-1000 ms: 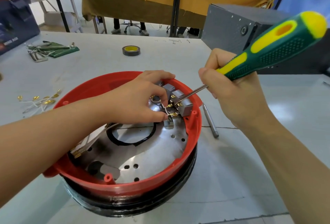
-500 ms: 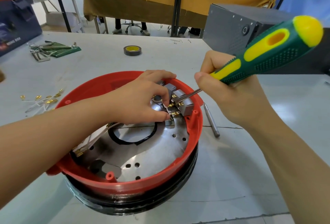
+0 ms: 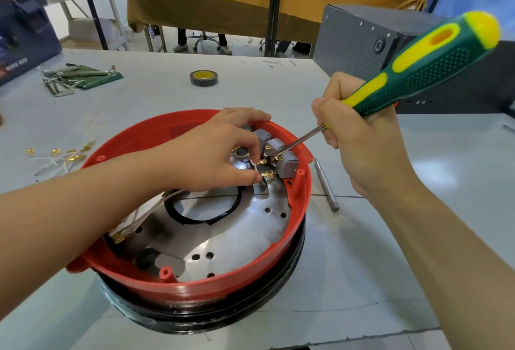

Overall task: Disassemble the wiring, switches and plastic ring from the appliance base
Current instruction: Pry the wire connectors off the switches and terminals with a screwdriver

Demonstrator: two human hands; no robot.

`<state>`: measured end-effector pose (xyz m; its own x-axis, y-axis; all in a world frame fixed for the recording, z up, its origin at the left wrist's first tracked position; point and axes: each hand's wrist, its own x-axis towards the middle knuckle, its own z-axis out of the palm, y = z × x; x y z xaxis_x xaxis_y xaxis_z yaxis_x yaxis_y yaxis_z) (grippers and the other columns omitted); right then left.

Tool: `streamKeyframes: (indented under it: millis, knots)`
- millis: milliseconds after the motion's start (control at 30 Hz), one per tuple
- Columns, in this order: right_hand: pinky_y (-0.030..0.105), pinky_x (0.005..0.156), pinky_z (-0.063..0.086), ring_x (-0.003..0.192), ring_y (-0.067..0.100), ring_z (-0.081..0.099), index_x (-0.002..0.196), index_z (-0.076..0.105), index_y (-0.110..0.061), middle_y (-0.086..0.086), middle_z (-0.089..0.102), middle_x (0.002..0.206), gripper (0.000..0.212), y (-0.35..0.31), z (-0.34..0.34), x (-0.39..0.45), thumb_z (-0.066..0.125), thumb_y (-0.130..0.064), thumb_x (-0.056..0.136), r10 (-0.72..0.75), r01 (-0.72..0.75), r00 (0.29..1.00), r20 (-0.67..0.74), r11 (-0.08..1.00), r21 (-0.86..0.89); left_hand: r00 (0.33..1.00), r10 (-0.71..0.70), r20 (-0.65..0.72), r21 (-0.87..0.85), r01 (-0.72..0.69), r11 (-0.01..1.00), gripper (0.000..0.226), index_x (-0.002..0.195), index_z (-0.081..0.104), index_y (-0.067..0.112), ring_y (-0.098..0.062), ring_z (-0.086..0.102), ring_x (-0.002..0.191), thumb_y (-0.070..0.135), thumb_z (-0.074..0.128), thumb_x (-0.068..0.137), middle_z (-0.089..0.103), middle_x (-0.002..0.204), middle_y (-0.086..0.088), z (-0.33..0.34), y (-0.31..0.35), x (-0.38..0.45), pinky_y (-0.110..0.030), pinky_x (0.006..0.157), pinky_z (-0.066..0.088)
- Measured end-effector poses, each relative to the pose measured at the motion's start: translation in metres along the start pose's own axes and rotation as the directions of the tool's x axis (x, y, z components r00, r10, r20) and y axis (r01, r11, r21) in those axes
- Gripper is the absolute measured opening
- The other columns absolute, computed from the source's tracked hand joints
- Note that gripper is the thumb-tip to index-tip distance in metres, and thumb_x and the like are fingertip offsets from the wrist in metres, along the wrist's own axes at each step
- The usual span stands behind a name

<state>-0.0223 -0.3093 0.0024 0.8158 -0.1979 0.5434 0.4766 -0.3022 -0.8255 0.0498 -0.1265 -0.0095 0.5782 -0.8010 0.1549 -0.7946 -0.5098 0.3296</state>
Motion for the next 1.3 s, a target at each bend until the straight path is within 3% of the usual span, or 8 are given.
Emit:
streamKeyframes:
  millis: [467, 600, 767, 967, 1100, 1167, 1300]
  knots:
    - [0.018, 0.046, 0.025, 0.048, 0.01, 0.026, 0.051, 0.031, -0.019, -0.005, 0.026, 0.05, 0.031, 0.004, 0.011, -0.009, 0.052, -0.011, 0.072, 0.079, -0.07, 0.984, -0.157, 0.996, 0.063, 1.0, 0.009, 0.002, 0.012, -0.009, 1.0, 0.009, 0.081, 0.063, 0.028, -0.001, 0.018, 0.138, 0.033, 0.071, 0.079, 0.025, 0.151, 0.015, 0.001, 0.0, -0.001, -0.021, 0.109, 0.018]
    - [0.014, 0.046, 0.026, 0.046, 0.004, 0.028, 0.054, 0.033, -0.015, -0.009, 0.027, 0.047, 0.029, 0.005, 0.018, -0.012, 0.053, -0.007, 0.074, -0.002, -0.002, 0.993, -0.114, 0.999, -0.034, 1.0, 0.009, 0.003, 0.002, -0.009, 1.0, 0.01, 0.079, 0.062, 0.029, -0.002, 0.018, 0.138, 0.03, 0.072, 0.078, 0.025, 0.151, 0.016, -0.001, 0.0, -0.001, -0.023, 0.111, 0.019]
    - [0.016, 0.046, 0.027, 0.047, 0.006, 0.029, 0.056, 0.033, -0.007, 0.001, 0.029, 0.05, 0.028, 0.002, 0.012, -0.011, 0.053, -0.006, 0.075, -0.021, 0.018, 0.996, -0.085, 0.999, -0.044, 1.0, 0.016, 0.001, -0.02, -0.016, 1.0, 0.01, 0.079, 0.062, 0.029, -0.002, 0.017, 0.138, 0.027, 0.071, 0.078, 0.026, 0.151, 0.015, 0.0, -0.001, -0.001, -0.025, 0.112, 0.02]
    - [0.015, 0.046, 0.025, 0.046, 0.006, 0.029, 0.052, 0.034, -0.016, -0.01, 0.029, 0.047, 0.029, -0.003, 0.004, -0.01, 0.052, -0.008, 0.073, -0.058, 0.055, 0.993, -0.103, 0.998, -0.034, 0.999, 0.011, -0.042, -0.037, -0.013, 0.999, 0.003, 0.083, 0.065, 0.029, 0.001, 0.018, 0.14, 0.031, 0.066, 0.081, 0.029, 0.152, 0.014, -0.001, -0.001, 0.0, -0.018, 0.107, 0.017]
    - [0.022, 0.049, 0.026, 0.048, 0.012, 0.029, 0.052, 0.034, -0.018, -0.01, 0.03, 0.048, 0.028, -0.009, -0.003, -0.009, 0.052, -0.011, 0.073, -0.077, 0.079, 0.987, -0.142, 0.997, 0.005, 0.983, -0.035, -0.179, 0.001, 0.035, 0.999, 0.011, 0.09, 0.06, 0.025, 0.004, 0.036, 0.121, 0.021, 0.064, 0.081, 0.043, 0.143, 0.007, -0.004, -0.003, 0.003, 0.002, 0.085, 0.022]
    - [0.024, 0.05, 0.025, 0.049, 0.015, 0.029, 0.052, 0.034, -0.02, -0.007, 0.03, 0.05, 0.028, -0.012, -0.004, -0.007, 0.053, -0.014, 0.072, -0.085, 0.09, 0.986, -0.147, 0.995, 0.031, 0.976, -0.052, -0.209, 0.034, 0.06, 0.998, 0.02, 0.1, 0.056, 0.025, 0.003, 0.037, 0.112, 0.022, 0.063, 0.082, 0.048, 0.138, 0.005, -0.008, -0.003, 0.004, -0.002, 0.083, 0.027]
    - [0.024, 0.051, 0.028, 0.05, 0.014, 0.032, 0.054, 0.036, -0.018, -0.008, 0.032, 0.05, 0.027, -0.013, -0.003, -0.001, 0.054, -0.015, 0.074, -0.085, 0.086, 0.99, -0.108, 0.996, 0.009, 0.977, -0.17, -0.126, 0.187, 0.192, 0.963, 0.056, 0.131, 0.043, 0.03, -0.02, 0.031, 0.127, 0.047, 0.058, 0.08, 0.039, 0.141, 0.002, -0.016, -0.004, 0.004, -0.032, 0.1, 0.03]
